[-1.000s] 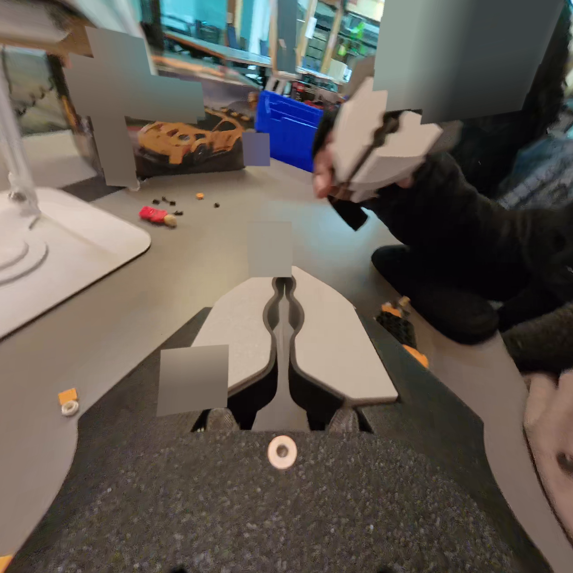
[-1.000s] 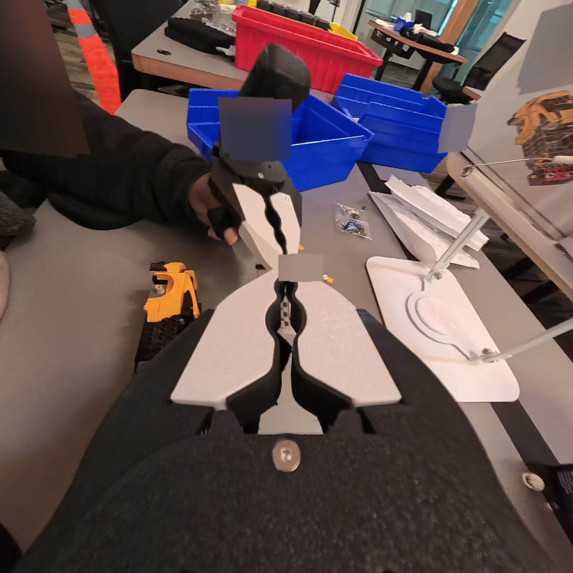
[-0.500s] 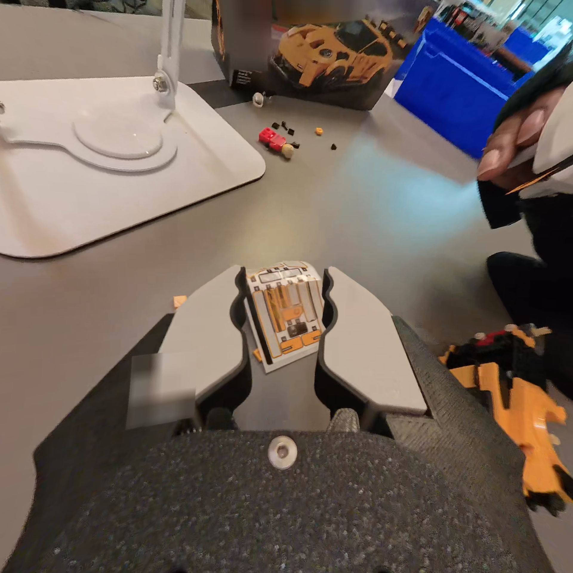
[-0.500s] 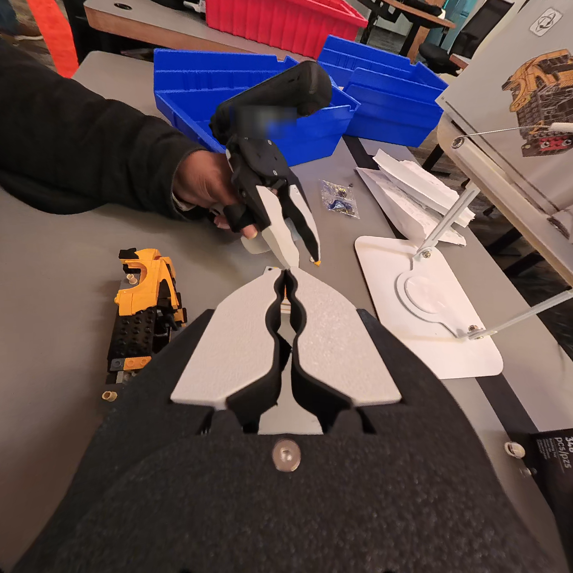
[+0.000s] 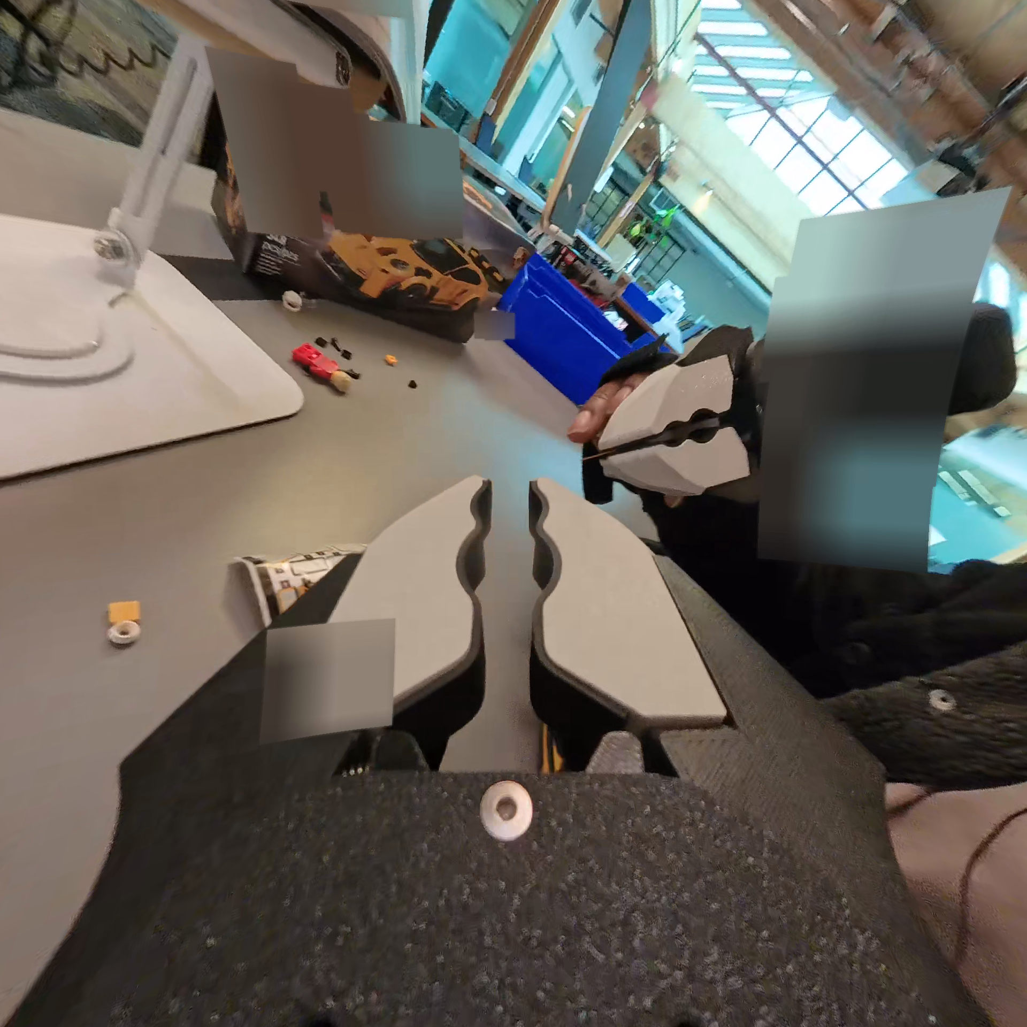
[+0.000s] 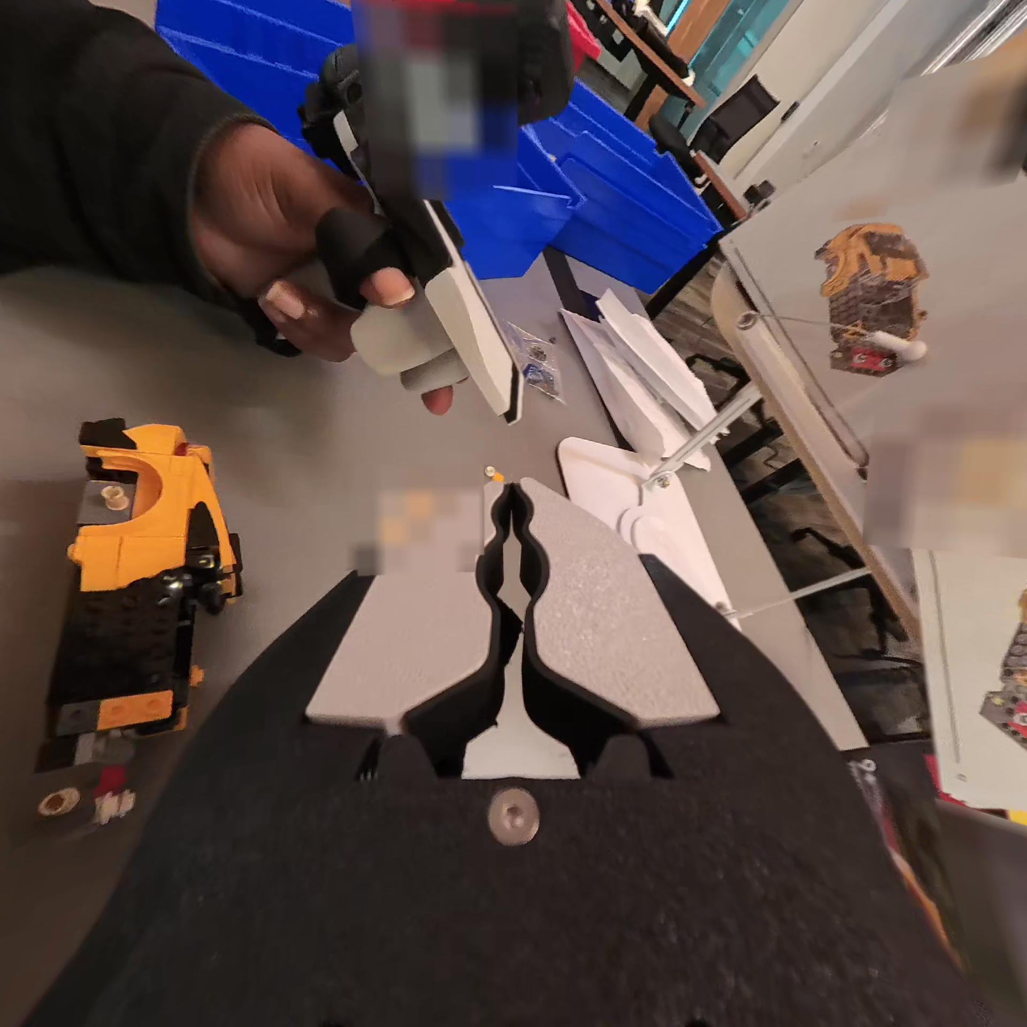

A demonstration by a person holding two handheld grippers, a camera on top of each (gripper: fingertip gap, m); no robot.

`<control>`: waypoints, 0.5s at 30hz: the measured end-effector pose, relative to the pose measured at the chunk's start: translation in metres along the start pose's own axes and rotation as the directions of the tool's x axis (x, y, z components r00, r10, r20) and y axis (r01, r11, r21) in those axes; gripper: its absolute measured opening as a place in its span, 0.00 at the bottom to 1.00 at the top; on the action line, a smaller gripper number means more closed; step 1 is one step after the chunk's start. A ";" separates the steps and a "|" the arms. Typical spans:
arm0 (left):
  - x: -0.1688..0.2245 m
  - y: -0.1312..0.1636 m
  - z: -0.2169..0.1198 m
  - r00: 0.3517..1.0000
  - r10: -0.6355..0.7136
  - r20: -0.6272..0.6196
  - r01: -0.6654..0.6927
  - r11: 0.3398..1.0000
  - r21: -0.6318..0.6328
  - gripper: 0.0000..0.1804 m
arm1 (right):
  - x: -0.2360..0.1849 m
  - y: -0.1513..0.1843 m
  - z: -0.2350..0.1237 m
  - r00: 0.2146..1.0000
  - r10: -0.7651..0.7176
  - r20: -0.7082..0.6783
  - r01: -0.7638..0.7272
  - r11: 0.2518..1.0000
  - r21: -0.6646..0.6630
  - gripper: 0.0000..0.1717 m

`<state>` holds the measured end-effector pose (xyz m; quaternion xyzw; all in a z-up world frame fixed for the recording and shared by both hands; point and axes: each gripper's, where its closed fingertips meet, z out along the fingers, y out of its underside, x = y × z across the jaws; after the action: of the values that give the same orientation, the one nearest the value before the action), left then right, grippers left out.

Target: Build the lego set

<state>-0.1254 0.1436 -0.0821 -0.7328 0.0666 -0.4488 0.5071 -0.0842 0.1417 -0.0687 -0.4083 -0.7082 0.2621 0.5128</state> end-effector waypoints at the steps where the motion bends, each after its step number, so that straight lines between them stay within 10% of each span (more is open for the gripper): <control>1: 0.001 0.002 0.000 0.999 -0.036 -0.025 0.036 0.999 -0.005 0.07 | 0.001 -0.001 0.001 1.000 -0.017 -0.020 0.017 1.000 0.002 0.00; 15: 0.032 0.002 0.010 0.878 -0.373 -0.299 0.396 0.918 0.016 0.06 | -0.005 -0.006 0.012 0.843 -0.479 -0.245 0.459 0.878 -0.137 0.00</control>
<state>-0.0985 0.1316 -0.0658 -0.6377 -0.0239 -0.6452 0.4201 -0.0972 0.1345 -0.0706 -0.2732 -0.7186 0.0443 0.6380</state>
